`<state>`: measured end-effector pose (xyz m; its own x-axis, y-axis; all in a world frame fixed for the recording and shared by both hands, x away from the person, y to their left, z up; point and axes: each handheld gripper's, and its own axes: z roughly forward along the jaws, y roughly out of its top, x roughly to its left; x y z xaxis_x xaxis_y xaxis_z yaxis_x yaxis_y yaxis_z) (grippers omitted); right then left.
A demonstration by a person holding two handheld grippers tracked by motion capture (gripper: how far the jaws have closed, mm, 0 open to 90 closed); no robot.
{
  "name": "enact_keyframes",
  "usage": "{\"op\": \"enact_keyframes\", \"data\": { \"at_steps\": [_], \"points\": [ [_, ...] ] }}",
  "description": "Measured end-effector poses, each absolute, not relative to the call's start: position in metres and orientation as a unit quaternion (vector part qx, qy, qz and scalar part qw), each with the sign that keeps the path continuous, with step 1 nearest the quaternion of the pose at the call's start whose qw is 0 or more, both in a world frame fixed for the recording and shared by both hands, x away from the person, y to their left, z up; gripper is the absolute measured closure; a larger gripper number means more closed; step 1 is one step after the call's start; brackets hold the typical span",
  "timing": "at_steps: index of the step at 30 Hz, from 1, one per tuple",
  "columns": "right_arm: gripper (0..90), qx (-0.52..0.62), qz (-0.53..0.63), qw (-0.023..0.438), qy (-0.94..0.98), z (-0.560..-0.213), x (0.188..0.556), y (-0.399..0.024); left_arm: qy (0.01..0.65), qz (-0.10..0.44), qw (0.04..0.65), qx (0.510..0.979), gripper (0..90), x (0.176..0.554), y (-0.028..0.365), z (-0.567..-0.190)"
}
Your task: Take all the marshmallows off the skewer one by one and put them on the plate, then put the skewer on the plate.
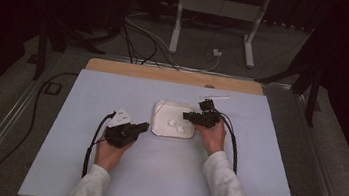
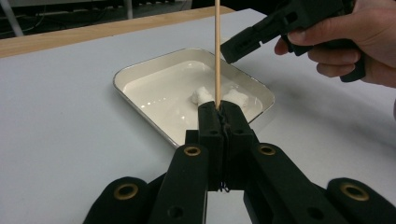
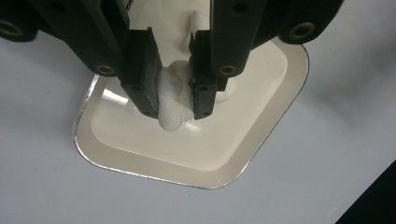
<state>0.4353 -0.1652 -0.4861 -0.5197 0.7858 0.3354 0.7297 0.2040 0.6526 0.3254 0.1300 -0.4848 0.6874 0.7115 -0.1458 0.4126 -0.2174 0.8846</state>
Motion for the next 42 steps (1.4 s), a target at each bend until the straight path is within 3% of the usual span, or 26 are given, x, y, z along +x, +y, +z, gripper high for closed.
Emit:
{"op": "enact_keyframes", "data": {
  "at_steps": [3, 9, 11, 15, 23, 42],
  "points": [
    [71.7, 0.491, 0.396, 0.030, 0.775, -0.487, 0.435, -0.164, 0.366, 0.146, 0.507, 0.766, 90.0, 0.326, 0.129, -0.485],
    [44.8, 0.496, 0.402, 0.031, 0.769, -0.487, 0.435, -0.165, 0.367, 0.144, 0.507, 0.766, 90.0, 0.327, 0.128, -0.485],
    [30.1, 0.494, 0.411, 0.033, 0.765, -0.485, 0.434, -0.165, 0.368, 0.143, 0.507, 0.766, 90.0, 0.328, 0.127, -0.486],
    [20.0, 0.496, 0.419, 0.045, 0.759, -0.477, 0.430, -0.167, 0.370, 0.139, 0.506, 0.767, 90.0, 0.330, 0.123, -0.488],
    [15.2, 0.488, 0.432, 0.062, 0.756, -0.465, 0.418, -0.175, 0.380, 0.134, 0.509, 0.760, 89.8, 0.332, 0.119, -0.487],
    [14.6, 0.472, 0.455, 0.088, 0.750, -0.446, 0.372, -0.197, 0.428, 0.132, 0.496, 0.744, 89.1, 0.356, 0.087, -0.485]
  ]
}}
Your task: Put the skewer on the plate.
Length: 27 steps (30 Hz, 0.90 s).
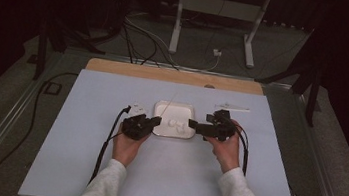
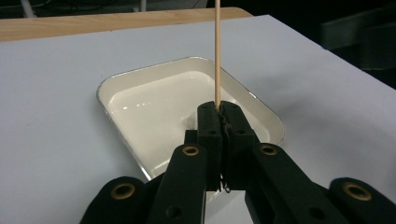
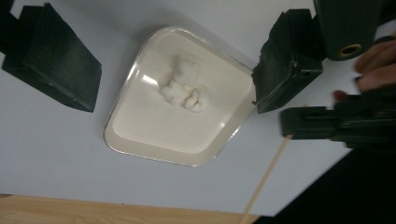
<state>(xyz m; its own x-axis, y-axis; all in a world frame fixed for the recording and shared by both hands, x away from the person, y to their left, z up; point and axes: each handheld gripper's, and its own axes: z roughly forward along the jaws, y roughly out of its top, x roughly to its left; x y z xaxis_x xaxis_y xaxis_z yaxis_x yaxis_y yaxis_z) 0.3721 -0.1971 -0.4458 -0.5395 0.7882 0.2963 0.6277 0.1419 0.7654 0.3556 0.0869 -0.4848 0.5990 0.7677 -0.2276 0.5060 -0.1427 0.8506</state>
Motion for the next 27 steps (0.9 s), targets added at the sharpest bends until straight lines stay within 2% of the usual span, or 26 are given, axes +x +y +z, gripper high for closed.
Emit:
{"op": "enact_keyframes", "data": {
  "at_steps": [13, 24, 26, 27],
  "points": [
    [13.6, 0.471, 0.481, 0.099, 0.733, -0.444, 0.343, -0.226, 0.471, 0.126, 0.480, 0.729, 89.0, 0.371, 0.068, -0.500],
    [13.4, 0.463, 0.494, 0.107, 0.728, -0.445, 0.322, -0.242, 0.518, 0.122, 0.426, 0.732, 88.5, 0.378, 0.060, -0.520],
    [13.3, 0.462, 0.497, 0.107, 0.727, -0.443, 0.320, -0.243, 0.525, 0.123, 0.419, 0.730, 83.4, 0.379, 0.060, -0.522],
    [13.0, 0.462, 0.497, 0.108, 0.727, -0.443, 0.319, -0.244, 0.526, 0.123, 0.420, 0.729, 76.9, 0.379, 0.060, -0.523]
  ]
}}
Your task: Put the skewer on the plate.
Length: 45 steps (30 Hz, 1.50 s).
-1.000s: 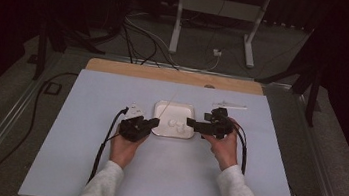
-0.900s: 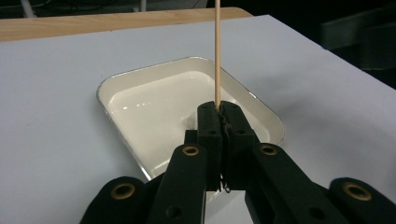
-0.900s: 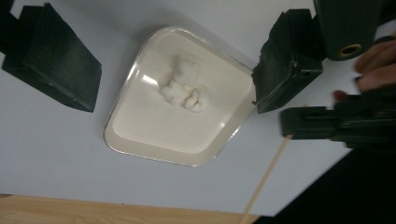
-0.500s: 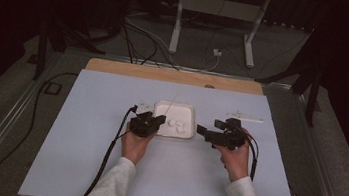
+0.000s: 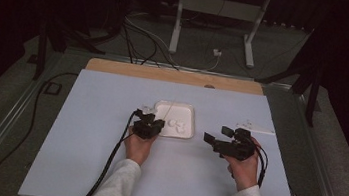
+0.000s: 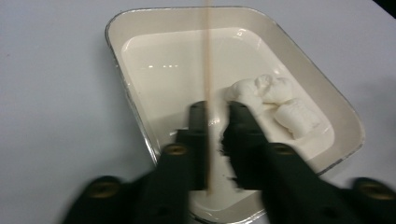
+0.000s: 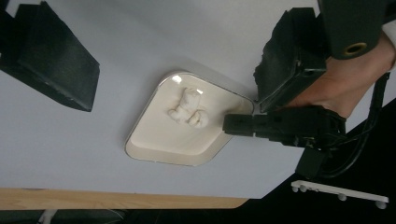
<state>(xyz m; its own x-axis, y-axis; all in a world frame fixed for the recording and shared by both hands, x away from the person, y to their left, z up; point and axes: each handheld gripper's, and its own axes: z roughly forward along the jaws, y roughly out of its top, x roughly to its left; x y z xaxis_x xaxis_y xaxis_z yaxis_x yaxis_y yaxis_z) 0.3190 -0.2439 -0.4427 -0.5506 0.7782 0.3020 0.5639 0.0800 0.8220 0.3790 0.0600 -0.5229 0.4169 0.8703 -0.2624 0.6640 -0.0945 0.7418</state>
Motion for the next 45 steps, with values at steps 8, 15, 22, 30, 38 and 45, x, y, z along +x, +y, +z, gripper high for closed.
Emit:
{"op": "enact_keyframes", "data": {
  "at_steps": [8, 15, 22, 30, 38, 45],
  "points": [
    [10.8, 0.455, 0.499, 0.108, 0.729, -0.443, 0.315, -0.247, 0.515, 0.107, 0.470, 0.709, 31.7, 0.375, 0.073, -0.506],
    [8.8, 0.444, 0.508, 0.116, 0.729, -0.444, 0.308, -0.253, 0.475, 0.122, 0.520, 0.699, 14.4, 0.357, 0.102, -0.473],
    [3.0, 0.429, 0.517, 0.128, 0.729, -0.445, 0.301, -0.258, 0.429, 0.171, 0.543, 0.702, 0.8, 0.327, 0.136, -0.441],
    [1.9, 0.421, 0.528, 0.150, 0.722, -0.451, 0.291, -0.276, 0.385, 0.230, 0.530, 0.720, 0.7, 0.297, 0.170, -0.431],
    [1.9, 0.422, 0.524, 0.175, 0.719, -0.462, 0.280, -0.296, 0.377, 0.262, 0.537, 0.707, 0.8, 0.277, 0.202, -0.435],
    [1.9, 0.426, 0.522, 0.192, 0.714, -0.469, 0.275, -0.306, 0.394, 0.284, 0.514, 0.707, 0.8, 0.265, 0.218, -0.454]
  ]
}}
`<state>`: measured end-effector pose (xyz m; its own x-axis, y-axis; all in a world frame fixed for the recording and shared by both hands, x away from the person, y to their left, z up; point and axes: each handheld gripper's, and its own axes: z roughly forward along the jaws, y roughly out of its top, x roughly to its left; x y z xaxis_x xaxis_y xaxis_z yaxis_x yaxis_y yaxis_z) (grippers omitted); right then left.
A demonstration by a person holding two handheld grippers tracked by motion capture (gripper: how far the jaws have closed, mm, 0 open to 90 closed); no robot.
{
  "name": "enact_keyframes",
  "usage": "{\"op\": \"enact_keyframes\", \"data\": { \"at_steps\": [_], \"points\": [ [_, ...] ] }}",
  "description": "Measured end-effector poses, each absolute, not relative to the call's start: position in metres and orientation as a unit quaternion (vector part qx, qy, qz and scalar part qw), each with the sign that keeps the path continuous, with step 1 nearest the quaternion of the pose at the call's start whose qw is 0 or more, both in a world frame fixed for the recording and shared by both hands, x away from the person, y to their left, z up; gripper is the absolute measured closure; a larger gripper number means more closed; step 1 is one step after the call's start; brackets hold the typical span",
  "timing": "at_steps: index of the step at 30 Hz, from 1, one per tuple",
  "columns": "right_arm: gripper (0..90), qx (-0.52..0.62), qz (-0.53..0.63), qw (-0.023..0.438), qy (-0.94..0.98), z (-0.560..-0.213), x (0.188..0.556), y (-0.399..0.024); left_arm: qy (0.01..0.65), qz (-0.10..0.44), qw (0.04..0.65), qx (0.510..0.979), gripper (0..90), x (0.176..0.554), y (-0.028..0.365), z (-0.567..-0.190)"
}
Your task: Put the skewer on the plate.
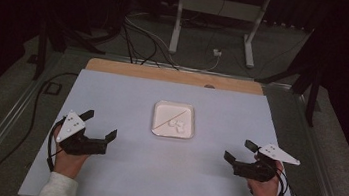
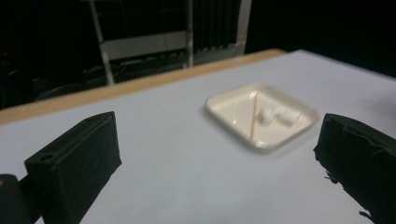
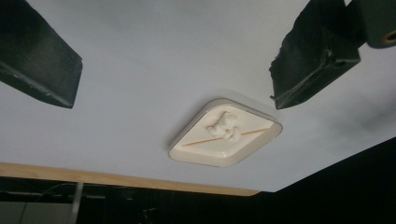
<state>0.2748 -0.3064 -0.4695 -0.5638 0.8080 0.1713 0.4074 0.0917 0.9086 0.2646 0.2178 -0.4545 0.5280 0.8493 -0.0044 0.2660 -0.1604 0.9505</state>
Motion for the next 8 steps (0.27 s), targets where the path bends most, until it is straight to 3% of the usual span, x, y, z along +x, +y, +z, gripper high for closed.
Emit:
{"op": "enact_keyframes", "data": {
  "at_steps": [8],
  "points": [
    [1.9, 0.435, 0.518, 0.200, 0.709, -0.474, 0.272, -0.315, 0.422, 0.287, 0.519, 0.686, 0.8, 0.261, 0.236, -0.461]
  ]
}}
